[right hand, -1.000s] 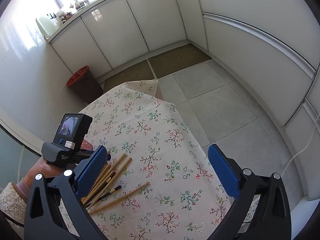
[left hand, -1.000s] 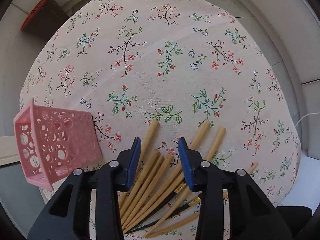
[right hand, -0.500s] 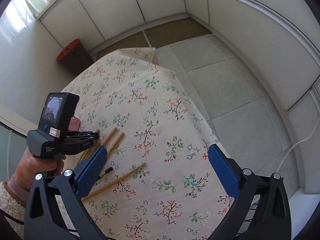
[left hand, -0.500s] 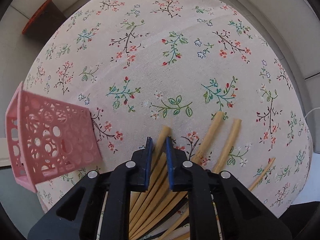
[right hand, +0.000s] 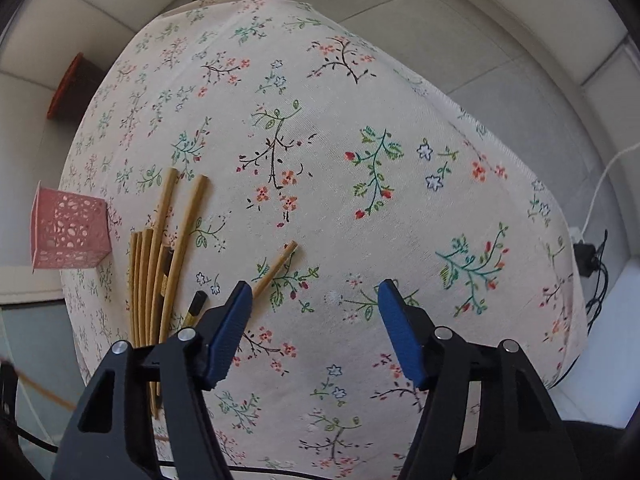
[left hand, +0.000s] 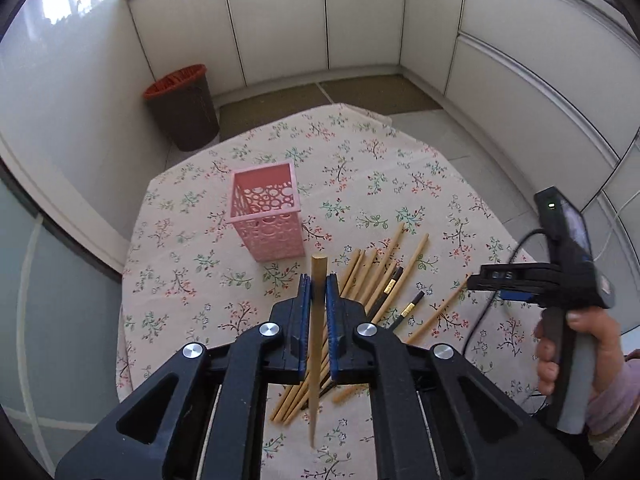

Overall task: Organize utensils
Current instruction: 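Grasp a wooden chopstick from the pile with the left tool while the right tool grasps another, then carry both chopsticks over the pink holder and open both tools to drop them in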

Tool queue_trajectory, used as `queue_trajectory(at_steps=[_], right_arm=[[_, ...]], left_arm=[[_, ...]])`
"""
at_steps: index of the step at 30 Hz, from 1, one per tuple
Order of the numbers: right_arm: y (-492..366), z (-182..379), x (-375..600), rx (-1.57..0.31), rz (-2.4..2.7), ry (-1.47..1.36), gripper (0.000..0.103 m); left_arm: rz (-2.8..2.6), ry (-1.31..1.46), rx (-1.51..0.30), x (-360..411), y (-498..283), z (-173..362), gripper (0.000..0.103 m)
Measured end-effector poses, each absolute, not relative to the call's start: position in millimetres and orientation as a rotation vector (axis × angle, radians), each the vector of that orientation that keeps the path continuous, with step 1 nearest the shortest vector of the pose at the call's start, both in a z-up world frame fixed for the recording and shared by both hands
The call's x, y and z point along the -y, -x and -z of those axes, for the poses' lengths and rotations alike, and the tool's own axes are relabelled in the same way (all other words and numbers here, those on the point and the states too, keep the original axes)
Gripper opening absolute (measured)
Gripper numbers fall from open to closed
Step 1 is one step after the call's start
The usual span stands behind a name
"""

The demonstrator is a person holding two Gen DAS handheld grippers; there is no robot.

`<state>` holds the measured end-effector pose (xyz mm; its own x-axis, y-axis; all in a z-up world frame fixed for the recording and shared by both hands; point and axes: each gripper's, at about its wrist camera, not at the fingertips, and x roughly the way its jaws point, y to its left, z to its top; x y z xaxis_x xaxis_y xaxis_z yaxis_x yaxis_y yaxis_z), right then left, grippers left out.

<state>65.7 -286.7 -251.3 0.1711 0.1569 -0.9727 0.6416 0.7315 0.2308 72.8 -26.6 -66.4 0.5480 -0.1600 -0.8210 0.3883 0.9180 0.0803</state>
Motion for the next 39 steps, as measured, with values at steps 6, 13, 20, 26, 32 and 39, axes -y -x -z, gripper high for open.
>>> queue_trajectory(at_steps=[6,13,20,26,32,39], right_arm=[[-83.9,255.1,261.6,-1.381,0.556,-0.731,0.06],[-78.0,253.3,249.4,-1.361,0.493,-0.748,0.006],[-33.5,180.8,240.6,-1.154,0.297,-0.636,0.005],[11.6,78.0,219.6,-0.88,0.16,-0.392,0.005],[48.2,6.5,224.3,-0.685,0.092,-0.266,0.005],[52.1,-63.4,214.8,-0.439,0.085,-0.121,0.005]], left_arm=[[0.354,-0.25,-0.85,0.4,-41.5,36.7,0.007],[0.326,-0.171,-0.805,-30.4,-24.0,16.1,0.007],[0.297,-0.131,-0.756,-37.4,-6.9,-2.3,0.007],[0.27,-0.118,-0.709,-35.4,5.4,-16.9,0.007],[0.258,-0.083,-0.674,-34.1,10.4,-30.7,0.007],[0.25,-0.055,-0.617,-35.0,2.9,-53.9,0.007]])
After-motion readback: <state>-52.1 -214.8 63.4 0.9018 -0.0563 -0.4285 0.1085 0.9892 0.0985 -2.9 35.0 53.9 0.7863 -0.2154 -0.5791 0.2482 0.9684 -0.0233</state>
